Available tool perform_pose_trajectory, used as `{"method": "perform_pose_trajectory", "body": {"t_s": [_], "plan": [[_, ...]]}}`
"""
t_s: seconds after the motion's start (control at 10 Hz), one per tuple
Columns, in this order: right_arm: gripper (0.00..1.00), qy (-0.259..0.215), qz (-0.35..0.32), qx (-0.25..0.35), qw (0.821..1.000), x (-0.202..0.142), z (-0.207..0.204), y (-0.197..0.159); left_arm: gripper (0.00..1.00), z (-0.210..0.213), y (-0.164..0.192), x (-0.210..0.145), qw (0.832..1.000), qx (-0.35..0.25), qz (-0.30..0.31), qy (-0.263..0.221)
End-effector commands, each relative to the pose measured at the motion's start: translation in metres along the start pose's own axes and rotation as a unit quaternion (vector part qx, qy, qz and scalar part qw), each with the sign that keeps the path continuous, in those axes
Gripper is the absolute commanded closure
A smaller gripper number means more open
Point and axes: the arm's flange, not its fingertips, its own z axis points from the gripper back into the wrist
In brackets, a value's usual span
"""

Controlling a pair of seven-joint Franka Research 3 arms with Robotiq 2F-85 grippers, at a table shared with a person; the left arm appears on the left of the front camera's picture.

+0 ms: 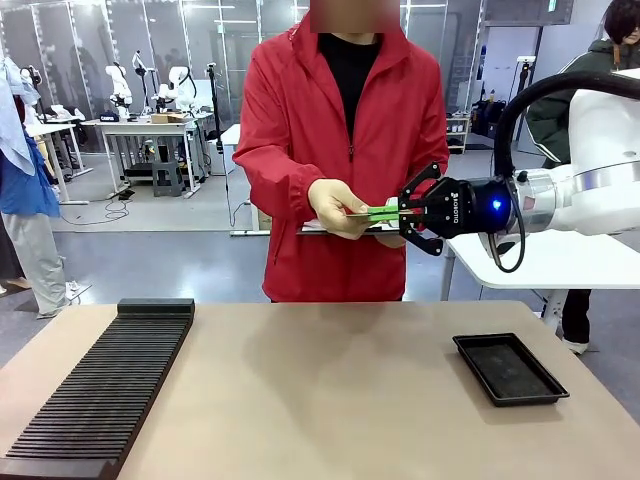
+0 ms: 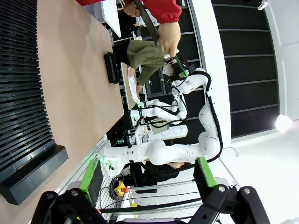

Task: Inspect the PCB.
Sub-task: Pick up the Blank PCB that the human is holding.

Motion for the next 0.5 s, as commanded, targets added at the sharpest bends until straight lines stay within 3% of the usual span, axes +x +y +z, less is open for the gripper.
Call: {"method": "perform_pose_trajectory", "body": {"t_s": [0.0, 0.4], "plan": [[1.00, -0.006, 0.008, 0.008, 1.000, 0.0008, -0.0069, -0.0020, 0.00, 0.0014, -0.0018, 0.0009, 1.000, 0.001, 0.003, 0.000], [1.00, 0.000, 0.000, 0.000, 1.000, 0.0000, 0.0000, -0.0003, 0.00, 0.0014, -0.0018, 0.0009, 1.000, 0.001, 0.003, 0.000]]}}
